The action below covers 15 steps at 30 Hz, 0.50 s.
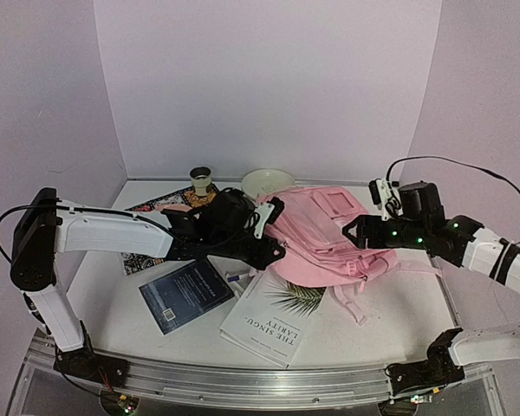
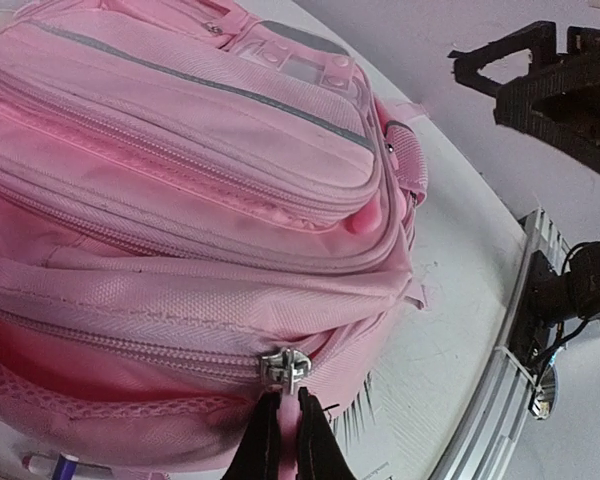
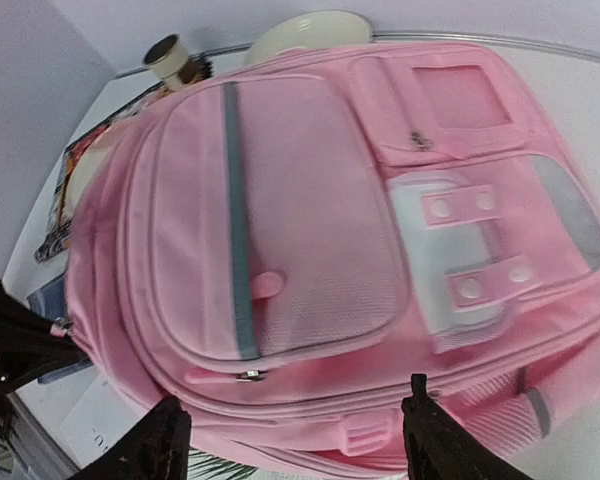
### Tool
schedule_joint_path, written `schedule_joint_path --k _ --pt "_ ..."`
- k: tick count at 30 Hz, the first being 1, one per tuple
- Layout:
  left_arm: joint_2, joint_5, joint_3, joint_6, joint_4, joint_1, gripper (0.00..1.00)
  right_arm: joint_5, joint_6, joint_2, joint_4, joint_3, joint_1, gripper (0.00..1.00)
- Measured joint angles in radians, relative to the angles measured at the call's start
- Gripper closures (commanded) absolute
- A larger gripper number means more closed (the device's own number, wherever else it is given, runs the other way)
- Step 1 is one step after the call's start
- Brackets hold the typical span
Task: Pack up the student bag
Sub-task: Hold the largest pocket of the student bag.
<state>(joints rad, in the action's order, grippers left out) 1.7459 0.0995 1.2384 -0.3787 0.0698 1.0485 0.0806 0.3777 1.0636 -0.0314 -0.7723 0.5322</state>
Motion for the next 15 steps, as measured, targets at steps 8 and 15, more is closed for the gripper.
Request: schedule_joint_path --k 8,15 --pt "0.004 0.046 0.025 0.009 0.004 0.000 1.00 0.060 -0.167 0.091 -0.031 -0.025 0.124 0.22" --pt "0.011 0.068 0.041 0.008 0.009 -0.001 1.00 0.077 -0.314 0.159 -0.079 -0.047 0.224 0.24"
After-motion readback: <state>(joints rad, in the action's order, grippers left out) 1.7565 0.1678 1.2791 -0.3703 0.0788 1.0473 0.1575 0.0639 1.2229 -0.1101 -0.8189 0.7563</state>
